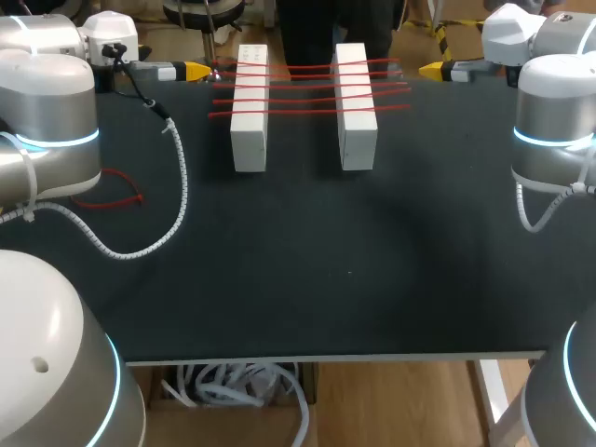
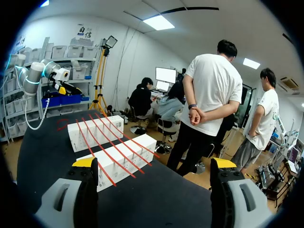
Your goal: Grab the tape and strap the tape.
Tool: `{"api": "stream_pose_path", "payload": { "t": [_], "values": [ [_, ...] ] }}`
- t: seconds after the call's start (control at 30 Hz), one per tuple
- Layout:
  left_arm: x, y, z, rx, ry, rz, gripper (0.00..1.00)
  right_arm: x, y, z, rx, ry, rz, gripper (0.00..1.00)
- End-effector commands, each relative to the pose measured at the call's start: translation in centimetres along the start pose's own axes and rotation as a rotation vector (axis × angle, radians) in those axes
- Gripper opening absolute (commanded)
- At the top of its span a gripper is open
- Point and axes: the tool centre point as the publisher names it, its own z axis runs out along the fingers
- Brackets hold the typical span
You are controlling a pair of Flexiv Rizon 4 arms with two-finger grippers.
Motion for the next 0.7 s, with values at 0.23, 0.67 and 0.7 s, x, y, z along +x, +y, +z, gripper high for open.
{"api": "stream_pose_path", "payload": {
  "t": [0.23, 0.67, 0.7],
  "values": [
    [0.0, 0.1, 0.1, 0.005, -0.002, 0.001, 1.00, 0.0, -0.1, -0.1, -0.002, 0.002, 0.000, 1.00],
    [1.0, 1.1, 0.0, -0.036, 0.130, 0.125, 1.00, 0.0, -0.1, -0.1, -0.002, 0.002, 0.000, 1.00],
    [1.4, 1.3, 0.1, -0.056, 0.158, 0.150, 1.00, 0.0, -0.1, -0.1, -0.002, 0.002, 0.000, 1.00]
  ]
}}
